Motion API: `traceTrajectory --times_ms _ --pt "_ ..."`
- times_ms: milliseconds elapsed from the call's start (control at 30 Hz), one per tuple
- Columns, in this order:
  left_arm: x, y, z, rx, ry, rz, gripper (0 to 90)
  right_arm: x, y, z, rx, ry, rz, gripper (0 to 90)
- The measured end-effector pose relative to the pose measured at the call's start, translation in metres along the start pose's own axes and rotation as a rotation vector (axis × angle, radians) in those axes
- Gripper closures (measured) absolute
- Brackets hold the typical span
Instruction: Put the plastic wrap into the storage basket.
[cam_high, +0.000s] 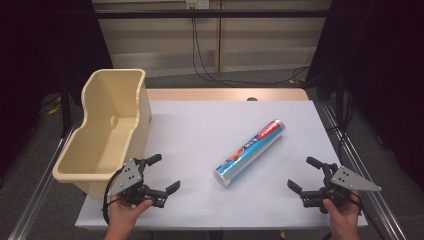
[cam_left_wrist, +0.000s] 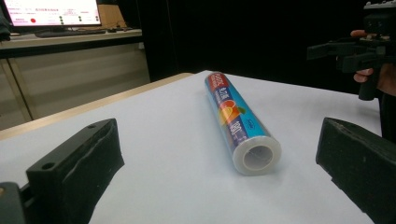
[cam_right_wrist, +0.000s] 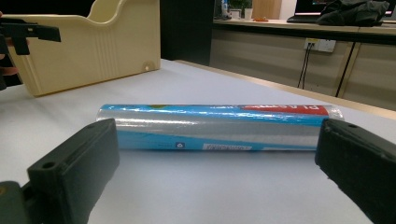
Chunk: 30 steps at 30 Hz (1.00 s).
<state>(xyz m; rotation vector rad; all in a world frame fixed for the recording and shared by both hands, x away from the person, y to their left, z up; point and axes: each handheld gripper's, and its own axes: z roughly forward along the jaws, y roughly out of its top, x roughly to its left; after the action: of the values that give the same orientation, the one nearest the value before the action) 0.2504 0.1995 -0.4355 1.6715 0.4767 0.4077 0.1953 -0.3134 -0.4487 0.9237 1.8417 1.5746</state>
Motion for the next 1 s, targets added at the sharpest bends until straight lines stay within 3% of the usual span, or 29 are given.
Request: traceTrajectory --times_ms 533,1000 --pt "-0.006 0.005 0.028 0.038 -0.024 0.015 0.0 0.000 0.000 0.001 -0.001 -0.002 -0.002 0.0" --pt "-0.013 0.011 0.081 0.049 -0.070 0.004 0.0 0.000 0.000 0.000 -0.002 -0.003 0.000 0.0"
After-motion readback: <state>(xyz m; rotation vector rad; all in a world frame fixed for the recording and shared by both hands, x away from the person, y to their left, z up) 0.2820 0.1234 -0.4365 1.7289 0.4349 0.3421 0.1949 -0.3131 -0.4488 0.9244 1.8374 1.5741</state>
